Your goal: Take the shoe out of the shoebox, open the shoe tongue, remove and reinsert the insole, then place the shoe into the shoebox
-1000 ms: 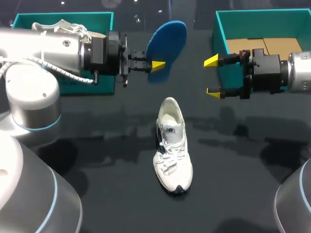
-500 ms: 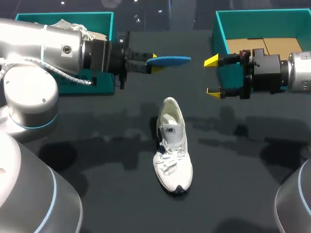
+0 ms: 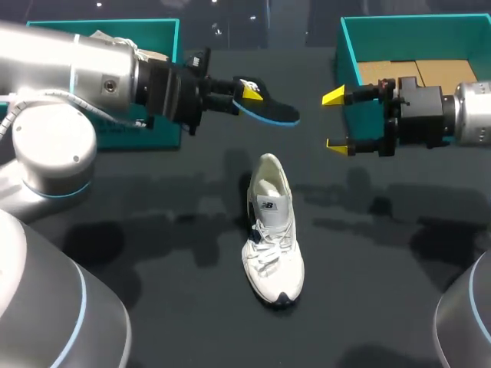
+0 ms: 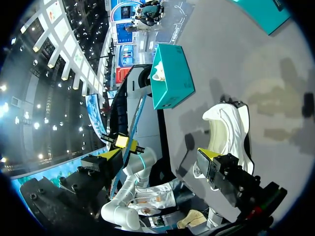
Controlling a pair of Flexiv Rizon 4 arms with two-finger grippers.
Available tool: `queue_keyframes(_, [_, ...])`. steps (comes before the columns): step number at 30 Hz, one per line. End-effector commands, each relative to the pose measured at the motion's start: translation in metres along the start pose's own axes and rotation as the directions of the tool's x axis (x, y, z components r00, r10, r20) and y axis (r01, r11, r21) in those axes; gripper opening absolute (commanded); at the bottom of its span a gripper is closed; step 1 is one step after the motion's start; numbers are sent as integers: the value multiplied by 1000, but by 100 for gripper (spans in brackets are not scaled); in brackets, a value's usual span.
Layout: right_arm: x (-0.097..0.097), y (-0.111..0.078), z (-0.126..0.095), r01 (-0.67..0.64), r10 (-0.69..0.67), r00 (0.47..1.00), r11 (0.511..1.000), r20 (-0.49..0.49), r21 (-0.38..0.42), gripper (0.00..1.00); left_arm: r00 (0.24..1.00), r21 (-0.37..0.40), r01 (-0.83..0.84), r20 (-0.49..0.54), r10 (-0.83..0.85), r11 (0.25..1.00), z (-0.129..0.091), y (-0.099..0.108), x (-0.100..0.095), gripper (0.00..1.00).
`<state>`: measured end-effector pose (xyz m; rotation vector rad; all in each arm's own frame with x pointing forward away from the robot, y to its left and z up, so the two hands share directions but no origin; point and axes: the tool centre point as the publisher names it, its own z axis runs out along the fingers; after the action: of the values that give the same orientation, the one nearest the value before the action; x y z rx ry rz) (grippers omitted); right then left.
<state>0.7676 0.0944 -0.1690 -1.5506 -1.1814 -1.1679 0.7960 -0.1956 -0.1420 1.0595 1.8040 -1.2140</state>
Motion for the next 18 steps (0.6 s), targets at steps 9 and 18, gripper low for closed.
queue_keyframes(9, [14, -5, 5, -5, 7, 999, 999, -53, 39, 100, 948, -58, -283, 131, 289, 957, 23, 12, 9, 0])
queue_keyframes(18, [22, -17, 15, -3, 10, 996, 997, -87, 83, 100, 914, -76, -352, 189, 360, 933, 37, 23, 8, 0])
